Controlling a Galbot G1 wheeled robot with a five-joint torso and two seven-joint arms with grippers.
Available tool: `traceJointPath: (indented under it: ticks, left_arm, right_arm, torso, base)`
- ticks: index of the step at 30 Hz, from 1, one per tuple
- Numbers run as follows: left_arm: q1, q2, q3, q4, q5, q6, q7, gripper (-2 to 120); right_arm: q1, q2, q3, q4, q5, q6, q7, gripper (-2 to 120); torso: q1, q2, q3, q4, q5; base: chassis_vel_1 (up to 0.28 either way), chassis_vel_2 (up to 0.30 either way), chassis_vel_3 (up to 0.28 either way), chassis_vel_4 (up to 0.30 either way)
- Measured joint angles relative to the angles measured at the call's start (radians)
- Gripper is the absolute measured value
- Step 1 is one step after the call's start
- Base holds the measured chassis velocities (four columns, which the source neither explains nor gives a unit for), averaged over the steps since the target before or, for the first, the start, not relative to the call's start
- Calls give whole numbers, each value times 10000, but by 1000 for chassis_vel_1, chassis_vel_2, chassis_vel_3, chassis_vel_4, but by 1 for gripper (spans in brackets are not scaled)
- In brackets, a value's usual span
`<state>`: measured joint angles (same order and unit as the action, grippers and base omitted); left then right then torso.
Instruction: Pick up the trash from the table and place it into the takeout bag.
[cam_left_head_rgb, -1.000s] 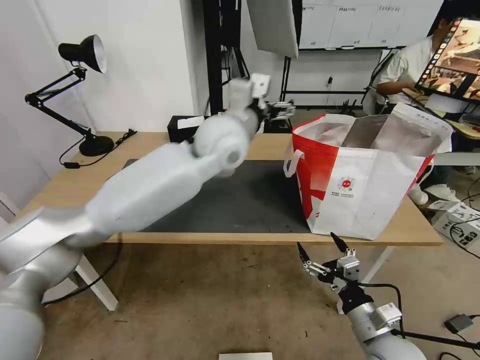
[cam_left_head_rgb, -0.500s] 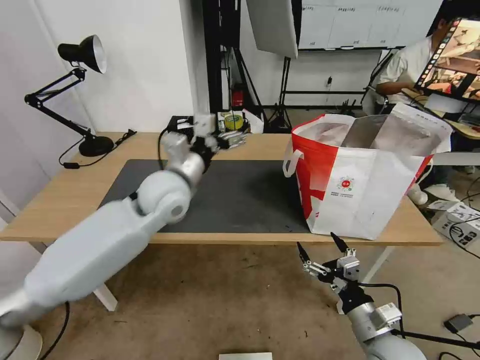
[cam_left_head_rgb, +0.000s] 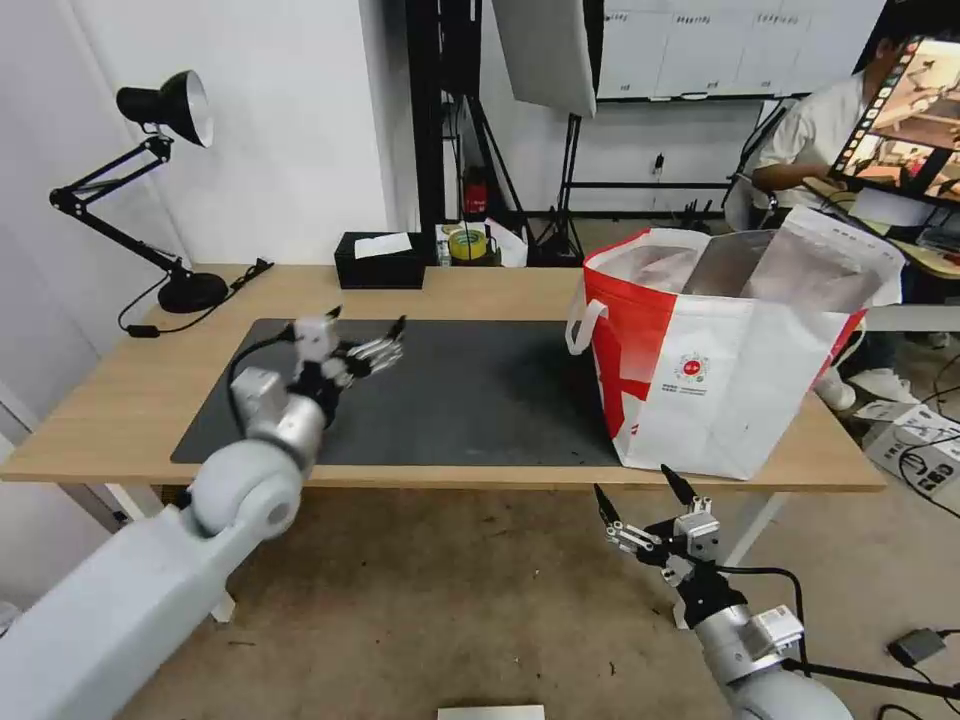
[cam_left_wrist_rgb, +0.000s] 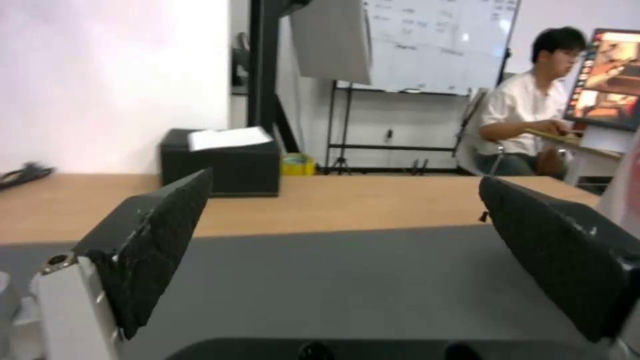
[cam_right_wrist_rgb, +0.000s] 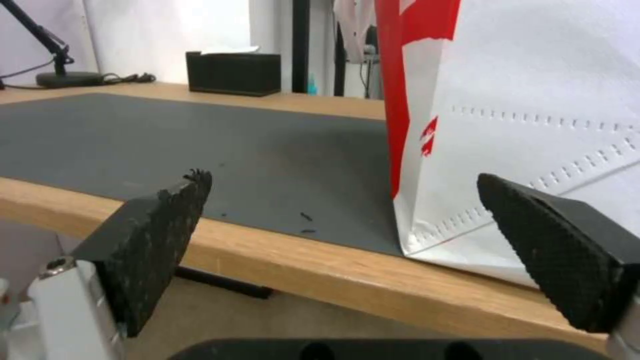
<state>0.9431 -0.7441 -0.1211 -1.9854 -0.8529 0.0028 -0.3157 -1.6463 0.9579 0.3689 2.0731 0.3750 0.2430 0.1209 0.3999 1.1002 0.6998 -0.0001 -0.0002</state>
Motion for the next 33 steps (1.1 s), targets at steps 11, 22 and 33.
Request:
traceJointPath:
  ticks: [11, 22, 33]
  left_arm:
    - [3056, -355, -2242, 118, 1314, -1518, 1255, 100]
    - [4929, -888, -3909, -413, 1653, -1811, 1500, 100]
    - [6681, -1522, -5142, -838, 2057, -2006, 1750, 100]
  right_arm:
    - [0, 0, 0, 0, 0, 0, 0, 100]
    - [0, 0, 0, -1, 0, 0, 0, 100]
    - [0, 0, 0, 0, 0, 0, 1, 100]
  torso:
    - [1, -2, 1, -2, 0]
    - [0, -2, 1, -1, 1]
    - [0, -1, 1, 1, 2]
  base:
    - [0, 0, 0, 0]
    - [0, 0, 0, 0]
    - [0, 0, 0, 0]
